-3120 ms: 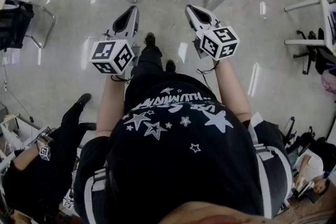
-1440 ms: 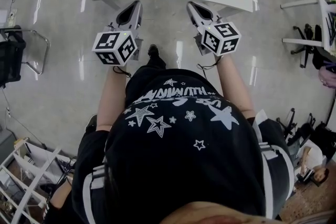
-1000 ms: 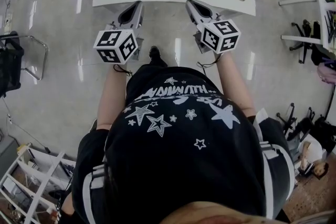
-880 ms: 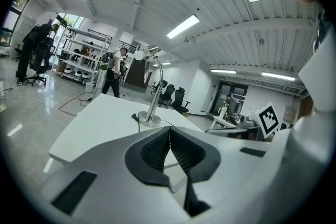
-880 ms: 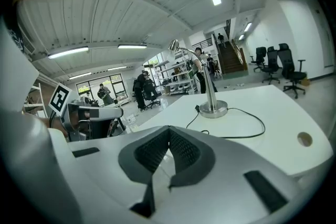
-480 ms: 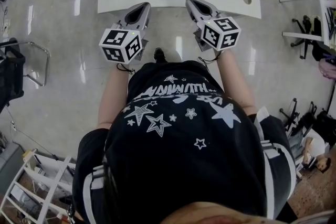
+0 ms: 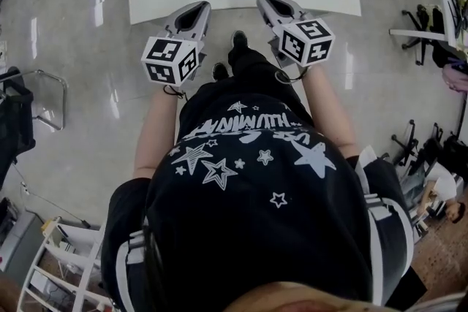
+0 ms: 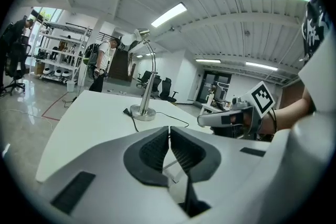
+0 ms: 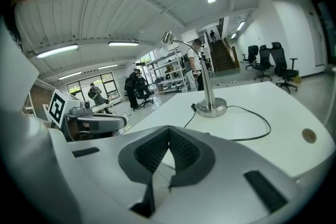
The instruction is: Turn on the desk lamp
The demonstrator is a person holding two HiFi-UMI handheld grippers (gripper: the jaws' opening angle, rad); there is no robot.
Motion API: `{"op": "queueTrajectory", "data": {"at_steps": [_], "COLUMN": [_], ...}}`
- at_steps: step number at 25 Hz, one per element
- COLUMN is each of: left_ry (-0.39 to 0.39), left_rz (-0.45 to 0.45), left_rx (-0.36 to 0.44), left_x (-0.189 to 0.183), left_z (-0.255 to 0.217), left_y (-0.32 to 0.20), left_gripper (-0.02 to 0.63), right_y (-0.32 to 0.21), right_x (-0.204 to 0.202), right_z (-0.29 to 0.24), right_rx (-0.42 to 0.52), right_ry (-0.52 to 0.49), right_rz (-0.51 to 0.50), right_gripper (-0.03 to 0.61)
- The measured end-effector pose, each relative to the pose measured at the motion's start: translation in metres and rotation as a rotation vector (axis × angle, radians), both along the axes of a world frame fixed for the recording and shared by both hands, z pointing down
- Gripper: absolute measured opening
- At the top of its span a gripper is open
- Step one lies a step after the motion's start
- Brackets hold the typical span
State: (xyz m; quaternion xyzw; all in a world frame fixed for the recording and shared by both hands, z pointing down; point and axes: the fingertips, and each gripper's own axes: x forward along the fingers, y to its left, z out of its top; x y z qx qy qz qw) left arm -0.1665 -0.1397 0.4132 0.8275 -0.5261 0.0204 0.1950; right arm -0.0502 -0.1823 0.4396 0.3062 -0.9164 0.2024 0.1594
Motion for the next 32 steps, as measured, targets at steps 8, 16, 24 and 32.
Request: {"op": "queueTrajectory", "data": {"at_steps": [8, 16, 24, 32], "left_ry": [-0.047, -0.045, -0.104, -0.199], "left_rz": [0.022, 0.071, 0.152, 0.226], "left_rx": [0.024, -0.038, -0.078, -0.119], "left_x": [0.014, 0.012, 0.017, 0.029], "left_z": [0.004, 0.035, 0.065, 0.091], "left_y": [-0.015, -0.041, -0.062, -0.076], "left_gripper": [0.012, 0.014, 0.028, 0.138], "right_y": [-0.02, -0.054, -0.071, -0.08], "right_x": [0.004, -0.011, -0.023, -0.024], "right_z": [0.018, 0.026, 0.037, 0.044], "right_rx": [-0.015, -0.028, -0.057, -0.08], "right_ry": [0.015, 0.018, 0.029, 0.041], "right_rz": [-0.023, -0.052, -0.069, -0.074], "right_gripper": [0.005, 0.005, 0.005, 0.005]}}
